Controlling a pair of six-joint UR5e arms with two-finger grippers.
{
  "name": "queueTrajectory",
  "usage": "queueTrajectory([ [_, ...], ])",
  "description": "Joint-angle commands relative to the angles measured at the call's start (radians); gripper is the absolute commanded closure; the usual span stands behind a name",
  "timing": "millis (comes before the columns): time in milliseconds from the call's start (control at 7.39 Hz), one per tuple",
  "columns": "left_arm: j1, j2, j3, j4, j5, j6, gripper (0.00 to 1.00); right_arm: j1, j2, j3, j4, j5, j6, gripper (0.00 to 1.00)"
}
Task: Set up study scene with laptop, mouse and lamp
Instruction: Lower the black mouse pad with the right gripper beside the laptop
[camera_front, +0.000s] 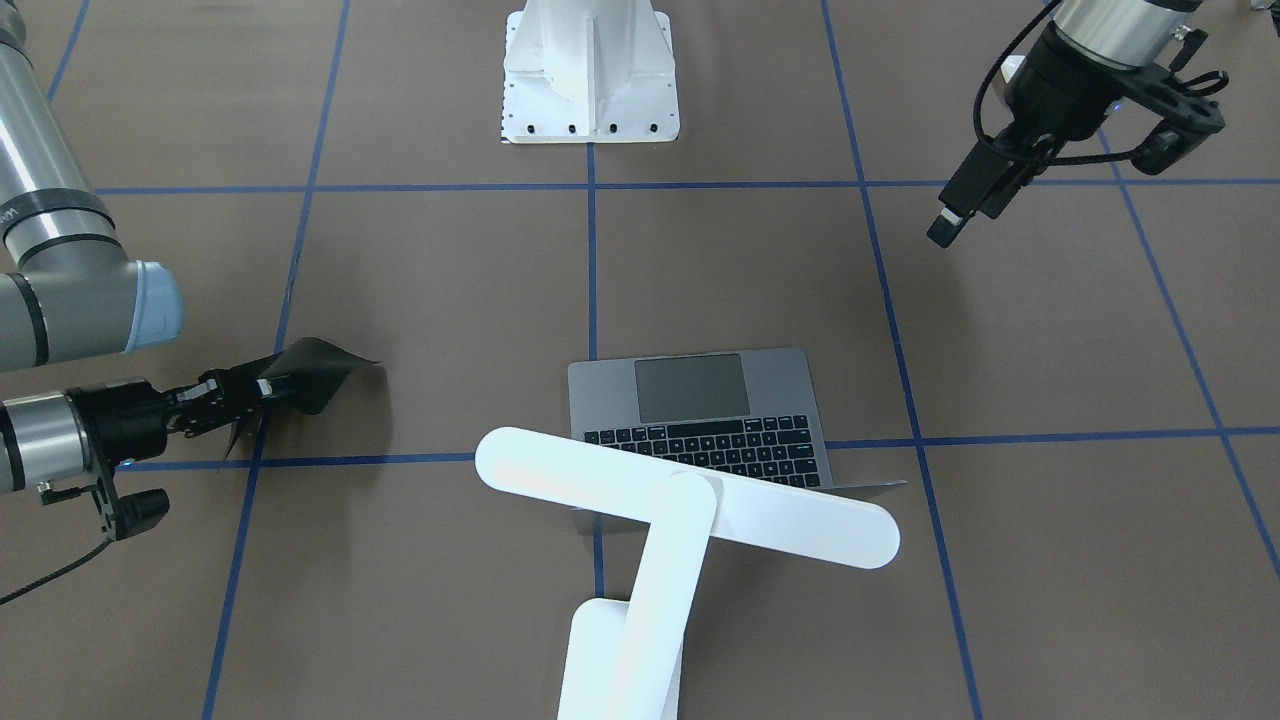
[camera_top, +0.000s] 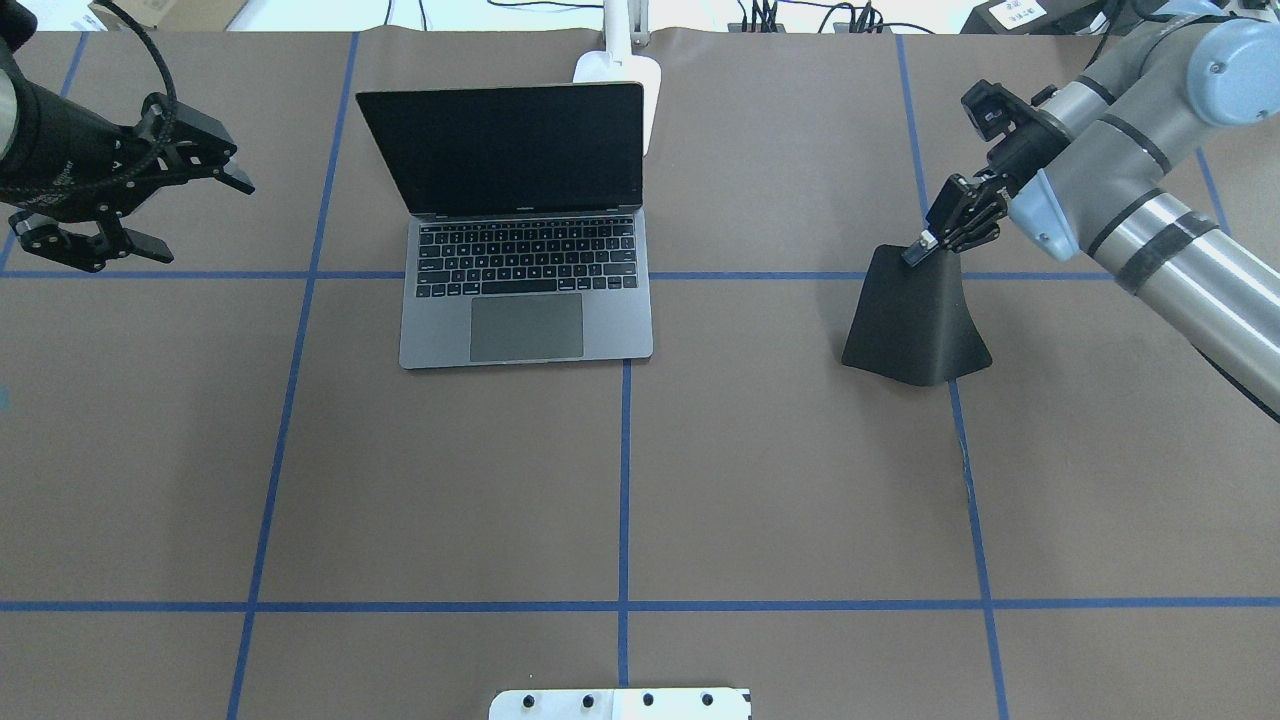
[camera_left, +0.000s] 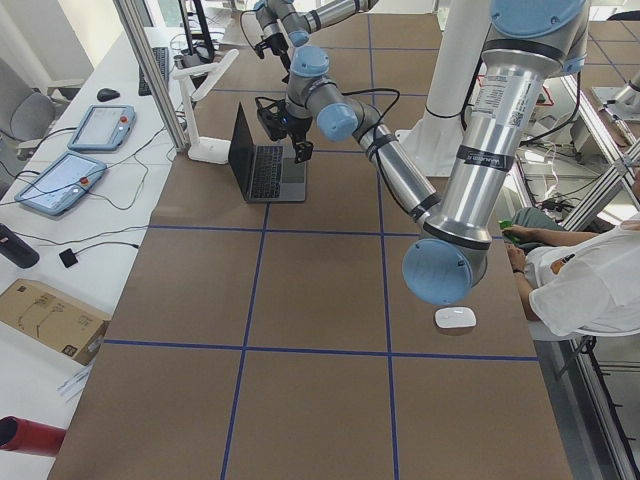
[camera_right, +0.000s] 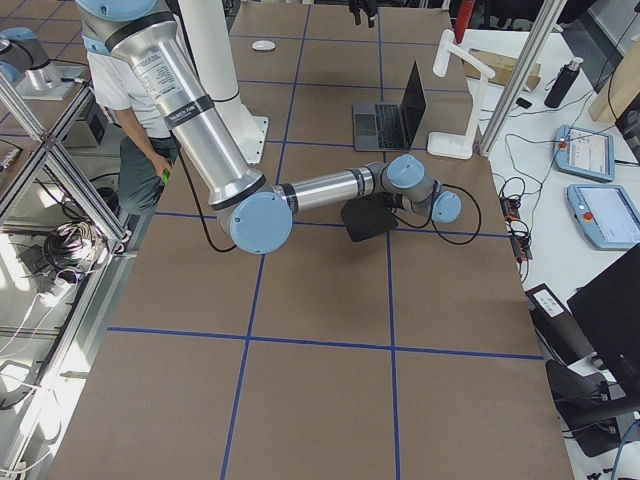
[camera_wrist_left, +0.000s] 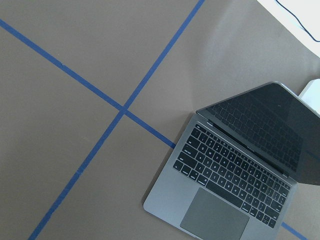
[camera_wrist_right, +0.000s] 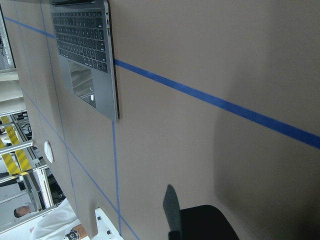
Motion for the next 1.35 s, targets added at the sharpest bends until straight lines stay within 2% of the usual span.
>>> queueTrajectory([
  [0, 0.0, -0.003, -0.001, 0.0, 0.0, 0.0, 0.05, -0.051, 0.071, -0.076, 0.009, 0.082, -0.001, 1.0],
  [135, 0.0, -0.004, 0.001, 0.0, 0.0, 0.0, 0.05, -0.063, 0.097, -0.113, 0.009, 0.111, -0.001, 1.0],
  [271, 0.0, -0.004, 0.004, 0.0, 0.0, 0.0, 0.05, -0.071, 0.106, -0.116, 0.009, 0.118, -0.001, 0.92],
  [406, 0.002, -0.006, 0.004, 0.0, 0.0, 0.0, 0.05, -0.088, 0.121, -0.139, 0.009, 0.139, -0.001, 0.77],
  [541, 0.002, -0.006, 0.004, 0.0, 0.0, 0.0, 0.05, -0.098, 0.141, -0.163, 0.009, 0.174, -0.001, 0.48],
  [676, 0.0, -0.006, 0.005, 0.0, 0.0, 0.0, 0.05, -0.1, 0.155, -0.18, 0.009, 0.184, -0.001, 0.33],
  [947, 0.002, -0.007, 0.009, 0.0, 0.0, 0.0, 0.05, -0.1, 0.199, -0.237, 0.007, 0.26, -0.001, 0.31],
  [1218, 0.0, -0.009, 0.009, 0.0, 0.0, 0.0, 0.05, -0.1, 0.21, -0.25, 0.003, 0.317, -0.001, 0.31],
])
